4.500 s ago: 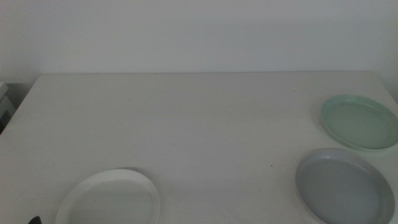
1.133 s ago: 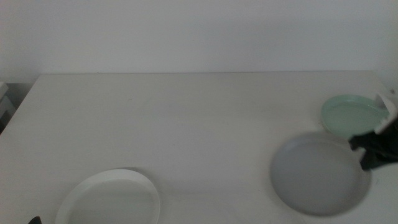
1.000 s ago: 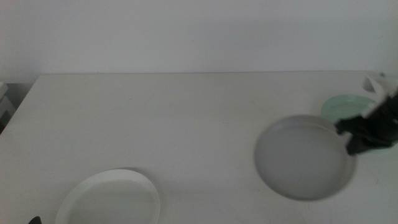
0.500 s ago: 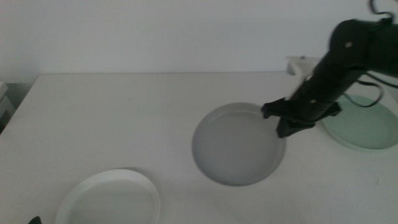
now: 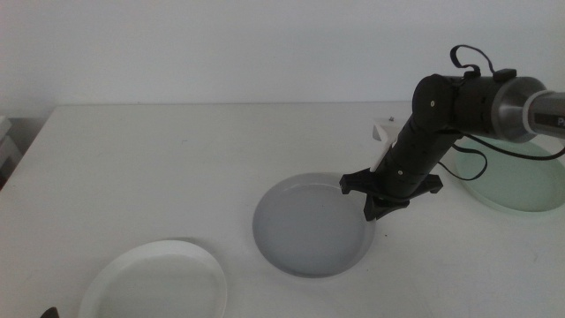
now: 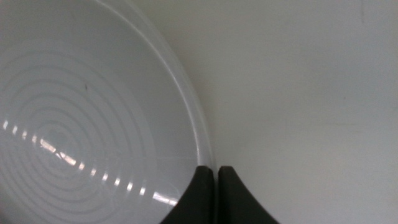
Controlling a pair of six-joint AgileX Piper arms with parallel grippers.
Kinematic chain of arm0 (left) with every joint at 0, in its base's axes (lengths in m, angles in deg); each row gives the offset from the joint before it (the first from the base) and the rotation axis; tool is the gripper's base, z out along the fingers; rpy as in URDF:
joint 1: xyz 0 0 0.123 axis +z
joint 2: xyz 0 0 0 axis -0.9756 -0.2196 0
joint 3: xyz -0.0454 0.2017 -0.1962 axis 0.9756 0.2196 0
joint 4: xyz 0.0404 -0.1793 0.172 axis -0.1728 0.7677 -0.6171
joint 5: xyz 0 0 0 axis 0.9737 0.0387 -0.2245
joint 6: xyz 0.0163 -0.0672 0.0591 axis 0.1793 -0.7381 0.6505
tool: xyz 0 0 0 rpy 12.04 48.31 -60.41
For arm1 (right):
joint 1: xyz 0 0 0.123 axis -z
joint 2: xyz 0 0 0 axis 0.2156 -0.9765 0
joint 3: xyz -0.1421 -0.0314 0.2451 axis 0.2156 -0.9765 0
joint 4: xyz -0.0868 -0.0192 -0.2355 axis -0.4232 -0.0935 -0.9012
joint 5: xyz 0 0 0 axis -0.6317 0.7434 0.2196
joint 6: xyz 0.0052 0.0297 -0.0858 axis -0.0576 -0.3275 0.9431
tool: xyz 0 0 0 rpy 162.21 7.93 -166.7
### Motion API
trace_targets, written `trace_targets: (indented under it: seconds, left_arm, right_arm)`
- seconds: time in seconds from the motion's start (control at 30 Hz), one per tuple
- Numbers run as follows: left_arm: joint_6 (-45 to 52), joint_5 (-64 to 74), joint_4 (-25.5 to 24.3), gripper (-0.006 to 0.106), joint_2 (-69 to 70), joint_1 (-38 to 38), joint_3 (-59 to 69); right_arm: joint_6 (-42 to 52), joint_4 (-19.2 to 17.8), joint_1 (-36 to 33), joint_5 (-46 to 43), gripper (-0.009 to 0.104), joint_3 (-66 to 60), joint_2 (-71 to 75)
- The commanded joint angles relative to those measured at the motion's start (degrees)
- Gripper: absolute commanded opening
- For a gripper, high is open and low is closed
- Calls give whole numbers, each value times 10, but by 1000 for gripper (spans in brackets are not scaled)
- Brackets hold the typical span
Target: Stack the three bowls on top of each other.
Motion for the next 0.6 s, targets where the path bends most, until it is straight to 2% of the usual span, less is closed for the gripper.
trace_targets:
  seconds: [0.0, 0.2, 0.27, 0.5, 0.57]
  left_arm:
    - [-9, -41, 5, 94, 7, 0, -2]
    - [-9, -41, 5, 94, 7, 0, -2]
    - [-9, -41, 5, 94, 7, 0, -2]
    - [-9, -41, 5, 94, 7, 0, -2]
    - [-9, -41, 5, 94, 7, 0, -2]
  right_arm:
    - [1, 5, -1, -12, -1, 19, 25]
    - [30, 5, -1, -20, 5, 19, 21]
    - [33, 5, -1, -20, 12, 19, 21]
    - [30, 4, 3, -17, 45, 19, 58]
    - [30, -8, 9, -17, 51, 19, 85]
